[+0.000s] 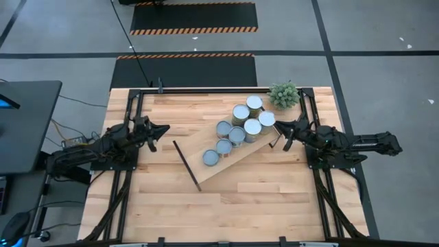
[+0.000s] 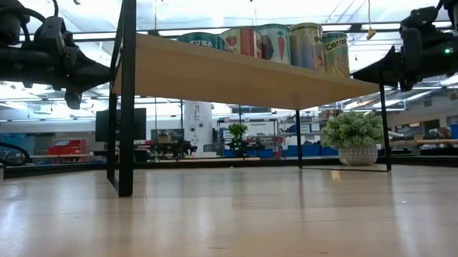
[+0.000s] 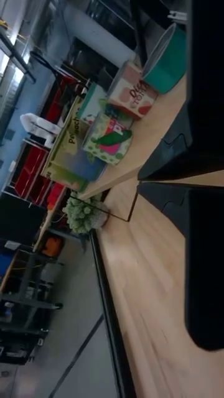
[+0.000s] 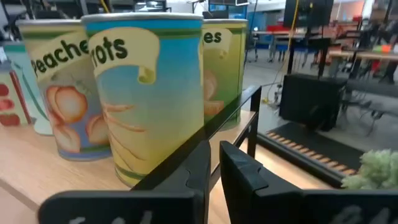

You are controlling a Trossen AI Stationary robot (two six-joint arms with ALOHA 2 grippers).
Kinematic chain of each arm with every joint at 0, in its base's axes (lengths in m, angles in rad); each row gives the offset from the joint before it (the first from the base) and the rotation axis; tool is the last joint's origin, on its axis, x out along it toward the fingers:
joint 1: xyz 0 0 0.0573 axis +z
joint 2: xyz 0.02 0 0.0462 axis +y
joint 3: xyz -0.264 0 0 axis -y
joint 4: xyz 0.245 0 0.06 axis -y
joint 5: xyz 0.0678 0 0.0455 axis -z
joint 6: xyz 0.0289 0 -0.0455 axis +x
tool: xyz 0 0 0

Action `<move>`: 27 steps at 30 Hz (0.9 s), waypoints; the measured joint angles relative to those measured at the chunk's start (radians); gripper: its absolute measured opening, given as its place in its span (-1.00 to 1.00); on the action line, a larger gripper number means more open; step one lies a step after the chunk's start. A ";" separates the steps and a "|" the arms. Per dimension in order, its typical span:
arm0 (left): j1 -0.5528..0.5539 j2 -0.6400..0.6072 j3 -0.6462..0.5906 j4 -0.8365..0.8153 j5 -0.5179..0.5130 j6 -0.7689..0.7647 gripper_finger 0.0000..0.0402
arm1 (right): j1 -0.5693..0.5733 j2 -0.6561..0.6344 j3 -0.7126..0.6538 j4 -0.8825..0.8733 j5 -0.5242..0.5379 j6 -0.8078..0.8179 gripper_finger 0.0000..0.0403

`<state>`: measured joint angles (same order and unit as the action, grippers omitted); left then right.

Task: Pick and place cans onto a shelf
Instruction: Return to Home Position

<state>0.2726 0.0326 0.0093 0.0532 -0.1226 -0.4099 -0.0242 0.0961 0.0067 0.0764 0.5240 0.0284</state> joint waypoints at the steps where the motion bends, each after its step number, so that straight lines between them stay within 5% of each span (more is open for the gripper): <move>1: 0.000 0.000 0.000 0.000 0.000 0.003 -0.89 | 0.000 0.000 0.000 0.000 0.000 -0.018 -0.80; 27: 0.000 0.000 0.000 0.001 0.000 0.003 -0.90 | 0.000 0.000 0.000 0.003 -0.002 -0.028 -0.81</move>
<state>0.2726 0.0326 0.0093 0.0544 -0.1223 -0.4072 -0.0242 0.0963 0.0071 0.0792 0.5220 0.0006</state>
